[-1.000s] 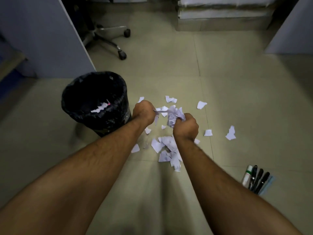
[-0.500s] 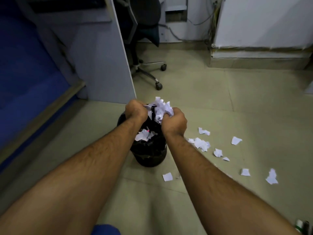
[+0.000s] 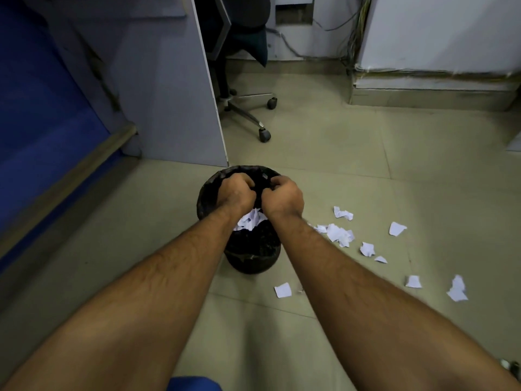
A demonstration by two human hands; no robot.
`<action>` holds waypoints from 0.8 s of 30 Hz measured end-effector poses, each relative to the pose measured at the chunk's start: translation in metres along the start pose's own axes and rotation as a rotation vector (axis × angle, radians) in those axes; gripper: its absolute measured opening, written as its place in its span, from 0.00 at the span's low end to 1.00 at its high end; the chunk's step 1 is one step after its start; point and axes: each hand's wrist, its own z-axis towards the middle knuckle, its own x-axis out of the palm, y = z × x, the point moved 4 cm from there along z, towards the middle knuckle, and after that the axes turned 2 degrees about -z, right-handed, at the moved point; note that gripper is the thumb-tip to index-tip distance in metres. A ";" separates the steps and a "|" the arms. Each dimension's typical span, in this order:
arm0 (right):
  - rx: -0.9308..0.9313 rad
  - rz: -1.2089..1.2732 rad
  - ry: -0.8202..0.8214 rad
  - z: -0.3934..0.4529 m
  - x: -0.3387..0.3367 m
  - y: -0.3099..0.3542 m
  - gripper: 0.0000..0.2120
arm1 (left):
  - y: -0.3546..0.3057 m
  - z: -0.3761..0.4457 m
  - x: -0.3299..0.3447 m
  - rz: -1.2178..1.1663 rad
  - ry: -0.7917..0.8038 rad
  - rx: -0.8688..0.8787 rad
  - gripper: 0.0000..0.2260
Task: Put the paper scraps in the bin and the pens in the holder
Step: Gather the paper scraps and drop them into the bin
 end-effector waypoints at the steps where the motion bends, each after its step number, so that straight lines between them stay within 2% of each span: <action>1: 0.014 0.016 -0.019 0.002 -0.004 -0.004 0.17 | -0.004 -0.001 0.005 -0.023 0.018 0.027 0.10; 7: 0.079 0.118 -0.157 0.010 -0.042 -0.044 0.10 | -0.046 -0.012 0.040 -0.064 0.062 0.177 0.10; 11: 0.125 0.118 -0.224 0.011 -0.079 -0.093 0.11 | -0.065 -0.029 0.081 -0.086 0.097 0.181 0.10; 15: 0.176 0.077 -0.233 0.005 -0.105 -0.156 0.12 | -0.075 -0.058 0.139 -0.025 0.232 0.223 0.10; 20: 0.318 -0.288 -0.026 -0.013 -0.101 -0.264 0.19 | -0.041 -0.112 0.232 0.200 0.483 0.190 0.15; 22: 0.372 -0.435 0.052 -0.028 -0.097 -0.303 0.24 | -0.014 -0.133 0.262 0.307 0.526 0.156 0.16; 24: 0.363 -0.560 0.052 -0.041 -0.094 -0.333 0.27 | 0.013 -0.150 0.286 0.391 0.524 0.100 0.19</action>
